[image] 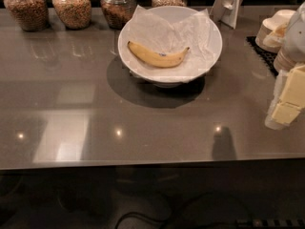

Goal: Pick banana from white bowl

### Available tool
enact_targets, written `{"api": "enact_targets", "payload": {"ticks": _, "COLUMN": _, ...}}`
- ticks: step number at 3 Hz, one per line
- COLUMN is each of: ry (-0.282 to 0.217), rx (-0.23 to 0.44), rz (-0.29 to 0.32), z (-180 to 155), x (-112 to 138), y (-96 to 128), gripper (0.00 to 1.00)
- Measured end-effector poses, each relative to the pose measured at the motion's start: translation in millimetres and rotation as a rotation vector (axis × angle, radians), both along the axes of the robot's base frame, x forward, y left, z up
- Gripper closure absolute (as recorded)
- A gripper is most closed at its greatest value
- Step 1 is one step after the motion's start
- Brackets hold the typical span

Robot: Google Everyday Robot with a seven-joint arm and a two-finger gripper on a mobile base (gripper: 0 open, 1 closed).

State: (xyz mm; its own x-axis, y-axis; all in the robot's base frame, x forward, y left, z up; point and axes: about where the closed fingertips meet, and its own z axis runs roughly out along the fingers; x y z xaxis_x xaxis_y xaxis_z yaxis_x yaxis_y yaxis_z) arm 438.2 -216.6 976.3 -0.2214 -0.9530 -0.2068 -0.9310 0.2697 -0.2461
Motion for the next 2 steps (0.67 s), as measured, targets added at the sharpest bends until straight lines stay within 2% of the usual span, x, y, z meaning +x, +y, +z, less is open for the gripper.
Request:
{"api": "enact_targets", "payload": {"ticks": 1, "ry": 0.0, "rx": 0.0, "rz": 0.0, "z": 0.0, "x": 0.1, "y": 0.1, "gripper": 0.0}}
{"api": "enact_targets", "payload": {"ticks": 2, "ry": -0.057, "rx": 0.039, "rz": 0.025, "z": 2.5, "x": 14.9, "y": 14.0, "gripper": 0.0}}
